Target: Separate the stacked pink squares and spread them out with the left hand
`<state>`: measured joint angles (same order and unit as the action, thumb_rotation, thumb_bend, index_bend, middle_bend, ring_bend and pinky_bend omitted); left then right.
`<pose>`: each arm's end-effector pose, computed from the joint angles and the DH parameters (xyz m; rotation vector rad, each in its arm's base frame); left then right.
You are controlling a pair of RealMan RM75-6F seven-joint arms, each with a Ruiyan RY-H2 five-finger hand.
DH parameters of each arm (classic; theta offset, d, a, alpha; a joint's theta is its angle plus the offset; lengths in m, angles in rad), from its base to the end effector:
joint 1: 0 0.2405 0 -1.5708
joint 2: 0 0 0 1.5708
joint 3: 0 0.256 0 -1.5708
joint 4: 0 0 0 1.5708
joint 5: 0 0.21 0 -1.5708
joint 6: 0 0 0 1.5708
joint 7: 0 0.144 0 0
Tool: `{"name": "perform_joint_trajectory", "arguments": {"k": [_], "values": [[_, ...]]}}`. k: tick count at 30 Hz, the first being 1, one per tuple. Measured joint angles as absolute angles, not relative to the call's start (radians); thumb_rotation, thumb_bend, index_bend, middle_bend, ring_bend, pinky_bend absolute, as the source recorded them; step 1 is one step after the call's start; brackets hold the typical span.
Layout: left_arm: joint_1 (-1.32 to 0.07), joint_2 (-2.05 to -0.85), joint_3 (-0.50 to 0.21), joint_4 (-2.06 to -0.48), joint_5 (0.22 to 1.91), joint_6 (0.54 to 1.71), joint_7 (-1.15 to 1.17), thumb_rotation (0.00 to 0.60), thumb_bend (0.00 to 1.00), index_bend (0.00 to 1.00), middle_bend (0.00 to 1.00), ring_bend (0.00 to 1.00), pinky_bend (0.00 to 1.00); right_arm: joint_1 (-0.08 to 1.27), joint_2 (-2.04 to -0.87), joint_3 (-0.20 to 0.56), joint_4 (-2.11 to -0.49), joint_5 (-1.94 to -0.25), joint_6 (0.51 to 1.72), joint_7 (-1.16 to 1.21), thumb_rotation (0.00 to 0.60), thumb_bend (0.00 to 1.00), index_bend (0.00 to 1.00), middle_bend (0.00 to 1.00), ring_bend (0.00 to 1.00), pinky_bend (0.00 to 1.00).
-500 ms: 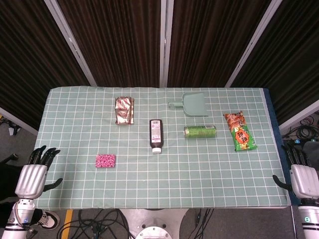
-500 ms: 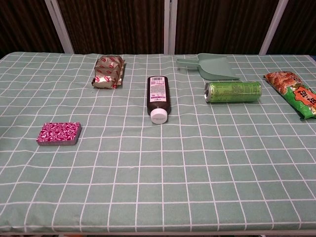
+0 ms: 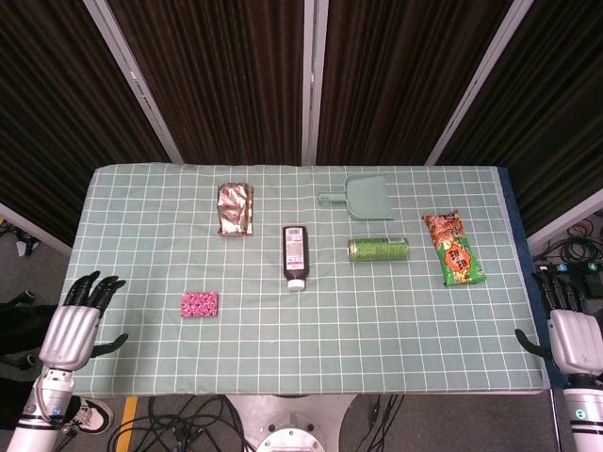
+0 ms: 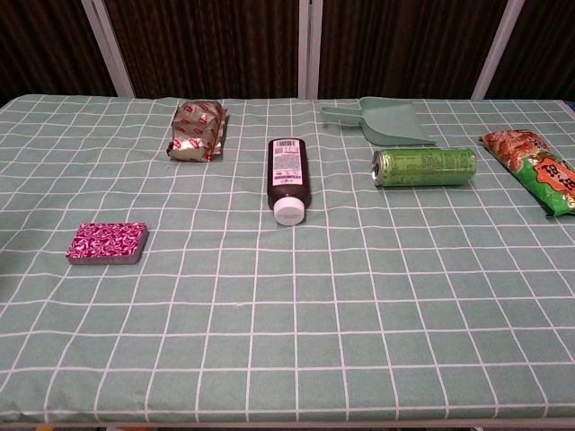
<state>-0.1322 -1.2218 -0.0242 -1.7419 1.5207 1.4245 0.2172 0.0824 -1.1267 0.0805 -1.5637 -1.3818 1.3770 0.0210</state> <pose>-0.2653 0.1844 0.1053 -1.5050 -0.9337 -0.9202 -0.3394 -0.1860 0.1589 1.3149 -0.9994 0.7944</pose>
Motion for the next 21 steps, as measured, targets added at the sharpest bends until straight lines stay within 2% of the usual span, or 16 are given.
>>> {"name": "perform_joint_trajectory", "arguments": {"k": [10, 21], "values": [[-0.22, -1.275, -0.029, -1.661, 1.546, 1.305, 0.106, 0.6, 0.14, 0.16, 0.17, 0.03, 0.09, 0.078, -1.103, 0.082, -1.609, -1.393, 1.401, -0.021, 0.6, 0.16, 0.0, 0.0, 0.0, 0.0], [-0.306, -1.372, -0.036, -1.605, 1.47, 1.153, 0.171, 0.6, 0.14, 0.16, 0.18, 0.03, 0.09, 0.079, -1.092, 0.087, -1.631, -1.396, 1.411, -0.03, 0.6, 0.16, 0.0, 0.0, 0.0, 0.0]]}}
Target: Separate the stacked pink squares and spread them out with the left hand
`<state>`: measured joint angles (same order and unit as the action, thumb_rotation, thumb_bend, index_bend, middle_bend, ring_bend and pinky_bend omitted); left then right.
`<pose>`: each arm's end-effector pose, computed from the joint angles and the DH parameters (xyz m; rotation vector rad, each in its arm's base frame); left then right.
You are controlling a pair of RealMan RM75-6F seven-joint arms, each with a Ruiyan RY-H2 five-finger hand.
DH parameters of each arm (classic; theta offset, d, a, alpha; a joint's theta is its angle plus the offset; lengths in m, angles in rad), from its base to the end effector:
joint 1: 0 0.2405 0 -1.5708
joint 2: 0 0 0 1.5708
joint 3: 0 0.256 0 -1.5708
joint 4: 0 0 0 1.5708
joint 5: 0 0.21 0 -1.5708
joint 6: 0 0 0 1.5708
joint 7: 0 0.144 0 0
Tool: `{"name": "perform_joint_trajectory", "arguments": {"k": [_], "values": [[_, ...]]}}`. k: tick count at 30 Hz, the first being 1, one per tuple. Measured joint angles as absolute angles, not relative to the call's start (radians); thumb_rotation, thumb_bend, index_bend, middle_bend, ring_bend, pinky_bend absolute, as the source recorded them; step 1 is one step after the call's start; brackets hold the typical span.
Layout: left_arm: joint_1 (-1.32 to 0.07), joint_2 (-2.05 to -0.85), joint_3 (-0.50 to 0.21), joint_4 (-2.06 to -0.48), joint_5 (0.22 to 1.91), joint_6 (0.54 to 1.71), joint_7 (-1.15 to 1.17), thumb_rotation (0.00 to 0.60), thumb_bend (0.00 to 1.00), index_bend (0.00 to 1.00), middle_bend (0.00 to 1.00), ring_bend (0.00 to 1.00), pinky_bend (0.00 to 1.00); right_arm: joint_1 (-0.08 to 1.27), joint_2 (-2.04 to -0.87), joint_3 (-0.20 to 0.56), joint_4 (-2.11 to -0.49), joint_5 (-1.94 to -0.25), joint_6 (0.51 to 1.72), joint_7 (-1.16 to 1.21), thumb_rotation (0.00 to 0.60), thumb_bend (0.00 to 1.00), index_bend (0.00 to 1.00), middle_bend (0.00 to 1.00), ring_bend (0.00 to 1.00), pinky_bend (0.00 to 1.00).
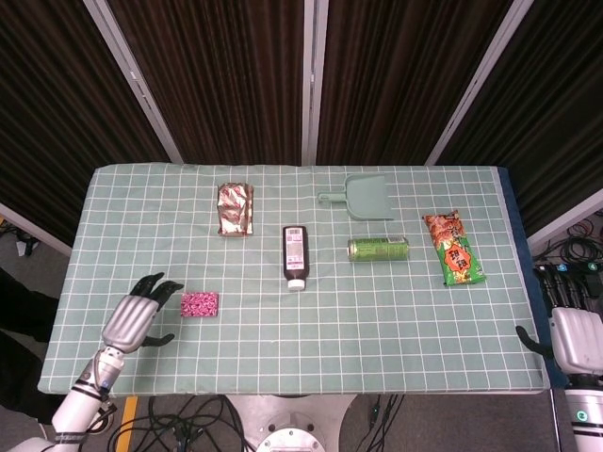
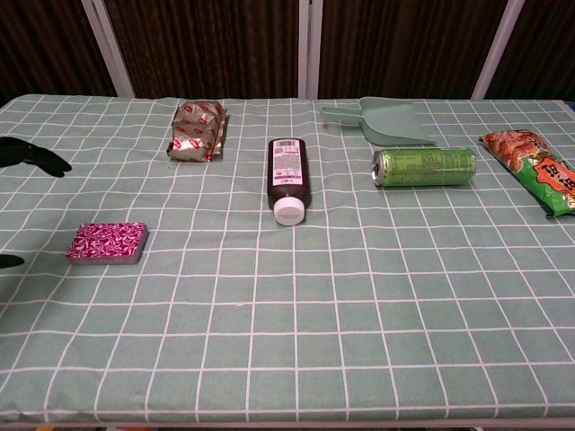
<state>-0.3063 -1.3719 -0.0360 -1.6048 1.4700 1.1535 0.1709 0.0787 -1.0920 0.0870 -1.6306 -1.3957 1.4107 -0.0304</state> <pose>-0.2504 0.2266 0.0333 -1.7496 -1.0533 -0.8957 -0.3250 -0.1859 0.1673 1.3229 -0.9521 0.8081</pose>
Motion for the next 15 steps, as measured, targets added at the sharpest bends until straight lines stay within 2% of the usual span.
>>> {"name": "perform_joint_trajectory", "arguments": {"k": [15], "values": [[-0.409, -1.486, -0.074, -1.545, 1.331, 1.033, 0.317, 0.6, 0.15, 0.18, 0.2, 0.03, 0.09, 0.084, -1.097, 0.081, -1.622, -1.392, 1.394, -0.032, 0.6, 0.15, 0.0, 0.0, 0.0, 0.0]]}}
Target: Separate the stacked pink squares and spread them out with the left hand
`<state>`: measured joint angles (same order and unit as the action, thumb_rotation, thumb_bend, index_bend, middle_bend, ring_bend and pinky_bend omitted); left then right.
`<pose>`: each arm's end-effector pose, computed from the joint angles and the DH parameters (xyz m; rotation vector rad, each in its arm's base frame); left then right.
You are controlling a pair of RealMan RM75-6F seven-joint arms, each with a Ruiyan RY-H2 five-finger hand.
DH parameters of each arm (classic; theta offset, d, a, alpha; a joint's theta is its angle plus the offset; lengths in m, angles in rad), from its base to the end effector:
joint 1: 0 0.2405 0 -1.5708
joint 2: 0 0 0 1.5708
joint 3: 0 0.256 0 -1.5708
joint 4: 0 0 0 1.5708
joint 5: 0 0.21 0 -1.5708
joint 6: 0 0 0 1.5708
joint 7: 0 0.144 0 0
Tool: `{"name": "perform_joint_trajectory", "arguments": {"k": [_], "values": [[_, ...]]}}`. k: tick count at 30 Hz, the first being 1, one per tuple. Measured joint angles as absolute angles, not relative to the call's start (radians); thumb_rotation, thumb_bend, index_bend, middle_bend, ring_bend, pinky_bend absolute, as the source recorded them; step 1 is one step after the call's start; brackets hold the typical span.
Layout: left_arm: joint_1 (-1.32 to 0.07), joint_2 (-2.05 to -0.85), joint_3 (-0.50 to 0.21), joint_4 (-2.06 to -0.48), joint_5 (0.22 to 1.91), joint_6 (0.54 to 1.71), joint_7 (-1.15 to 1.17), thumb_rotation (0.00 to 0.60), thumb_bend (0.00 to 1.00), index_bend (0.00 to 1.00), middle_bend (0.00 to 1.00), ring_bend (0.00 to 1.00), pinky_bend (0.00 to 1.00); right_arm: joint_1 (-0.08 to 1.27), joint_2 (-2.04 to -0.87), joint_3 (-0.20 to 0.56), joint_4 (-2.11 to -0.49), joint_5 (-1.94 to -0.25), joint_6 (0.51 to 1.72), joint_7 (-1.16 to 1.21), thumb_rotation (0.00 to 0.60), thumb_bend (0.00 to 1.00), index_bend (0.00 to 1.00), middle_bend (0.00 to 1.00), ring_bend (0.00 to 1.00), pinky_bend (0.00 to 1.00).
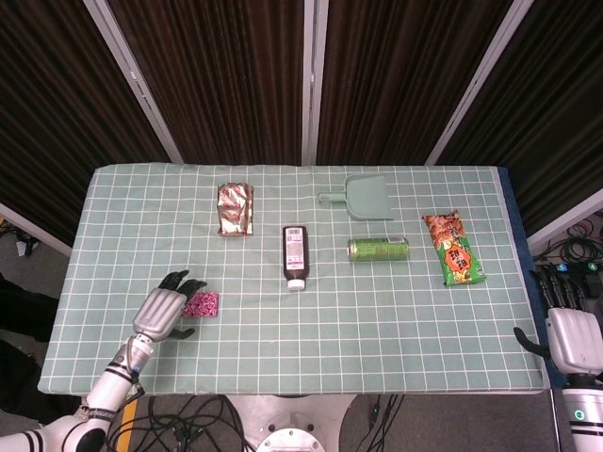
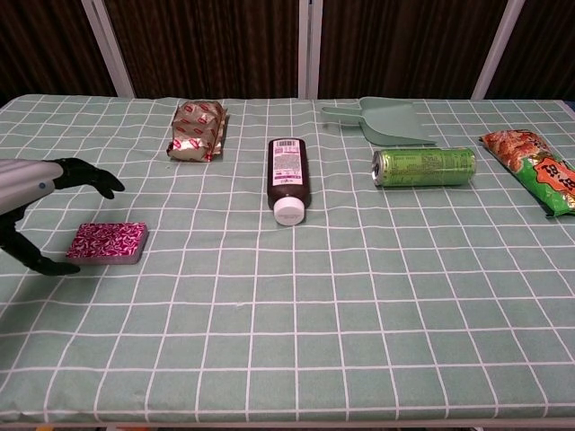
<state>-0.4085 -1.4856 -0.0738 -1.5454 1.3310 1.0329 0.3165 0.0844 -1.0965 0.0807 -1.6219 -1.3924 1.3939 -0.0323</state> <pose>-0.2330 0.2541 -0.0069 -1.8314 -1.0374 -0.7991 -0.3273 -0.1864 0.1639 1.3366 -0.9629 0.7918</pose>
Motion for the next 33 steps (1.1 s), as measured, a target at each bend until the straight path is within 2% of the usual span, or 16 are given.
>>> {"name": "perform_joint_trajectory", "arguments": {"k": [16, 33], "values": [[-0.465, -1.547, -0.092, -1.536, 1.17, 1.031, 0.557, 0.6, 0.15, 0.22, 0.21, 0.03, 0.09, 0.085, -1.1, 0.08, -1.6, -1.381, 1.381, -0.007, 0.6, 0.15, 0.0, 0.0, 0.0, 0.0], [-0.5, -1.588, -0.091, -1.502, 1.096, 1.032, 0.559, 0.6, 0.19, 0.27, 0.29, 0.03, 0.09, 0.086, -1.104, 0.08, -1.584, -1.373, 1.372, 0.007, 0.6, 0.15, 0.0, 0.0, 0.0, 0.0]]}}
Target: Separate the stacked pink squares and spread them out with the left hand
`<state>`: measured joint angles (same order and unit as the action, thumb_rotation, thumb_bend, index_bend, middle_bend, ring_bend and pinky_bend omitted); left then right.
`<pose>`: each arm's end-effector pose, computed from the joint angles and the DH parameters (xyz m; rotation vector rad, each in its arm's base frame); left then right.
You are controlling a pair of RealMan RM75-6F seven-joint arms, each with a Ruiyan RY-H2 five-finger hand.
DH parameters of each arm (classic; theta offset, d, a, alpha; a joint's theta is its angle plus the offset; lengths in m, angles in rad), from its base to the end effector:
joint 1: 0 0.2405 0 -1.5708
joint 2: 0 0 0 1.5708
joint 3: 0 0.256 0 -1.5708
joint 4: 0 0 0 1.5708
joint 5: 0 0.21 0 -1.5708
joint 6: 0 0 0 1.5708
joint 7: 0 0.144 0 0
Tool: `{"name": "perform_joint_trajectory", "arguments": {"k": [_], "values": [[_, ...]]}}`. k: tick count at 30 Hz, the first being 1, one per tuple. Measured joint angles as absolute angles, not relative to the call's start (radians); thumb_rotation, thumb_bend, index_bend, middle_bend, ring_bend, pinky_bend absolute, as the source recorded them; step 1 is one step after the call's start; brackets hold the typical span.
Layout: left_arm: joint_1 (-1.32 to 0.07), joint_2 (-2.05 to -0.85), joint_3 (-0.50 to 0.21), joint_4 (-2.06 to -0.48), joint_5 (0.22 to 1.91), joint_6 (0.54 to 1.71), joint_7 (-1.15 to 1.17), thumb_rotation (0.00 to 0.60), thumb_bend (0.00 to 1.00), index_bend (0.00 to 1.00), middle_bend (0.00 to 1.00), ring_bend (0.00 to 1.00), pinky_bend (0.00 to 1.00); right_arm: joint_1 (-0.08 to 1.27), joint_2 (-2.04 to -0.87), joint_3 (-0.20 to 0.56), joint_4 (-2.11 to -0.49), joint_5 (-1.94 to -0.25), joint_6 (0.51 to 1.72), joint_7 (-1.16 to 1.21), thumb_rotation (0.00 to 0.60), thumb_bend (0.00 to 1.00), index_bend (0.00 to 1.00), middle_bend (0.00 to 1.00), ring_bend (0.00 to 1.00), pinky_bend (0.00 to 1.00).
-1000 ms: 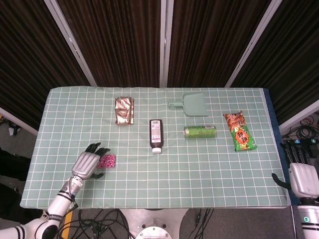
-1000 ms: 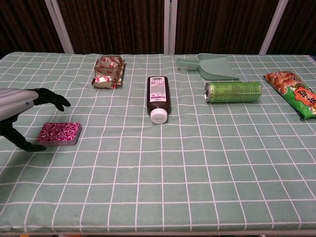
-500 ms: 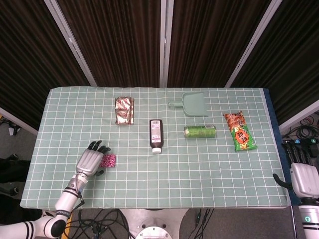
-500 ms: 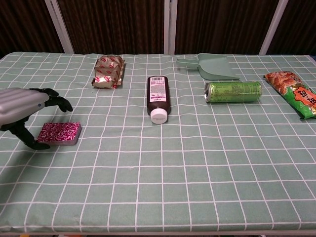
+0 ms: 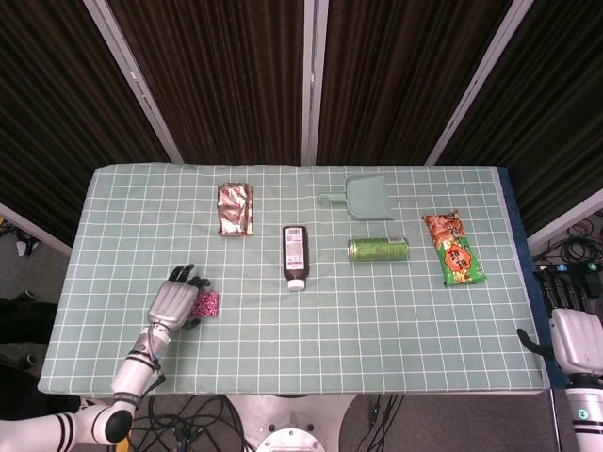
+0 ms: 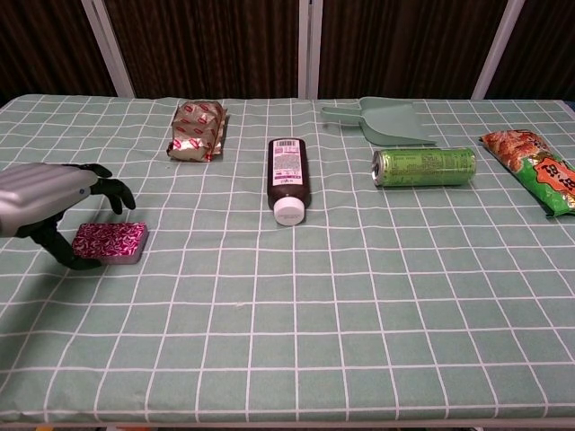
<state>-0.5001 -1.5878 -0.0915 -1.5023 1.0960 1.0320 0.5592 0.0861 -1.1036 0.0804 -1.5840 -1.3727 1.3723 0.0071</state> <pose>-0.2224 0.2754 -0.0332 -1.8192 -0.9797 -0.6483 -0.3379 -0.1869 0.1644 1.3187 -0.9917 0.7787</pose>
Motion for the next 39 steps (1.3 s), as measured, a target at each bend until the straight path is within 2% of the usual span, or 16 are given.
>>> {"name": "perform_joint_trajectory", "arguments": {"k": [39], "values": [[-0.515, -1.615, -0.07, -1.452, 1.103, 1.052, 0.491, 0.6, 0.23, 0.3, 0.39, 0.09, 0.09, 0.085, -1.109, 0.086, -1.567, -1.351, 1.361, 0.016, 0.6, 0.15, 0.0, 0.0, 0.0, 0.0]]}}
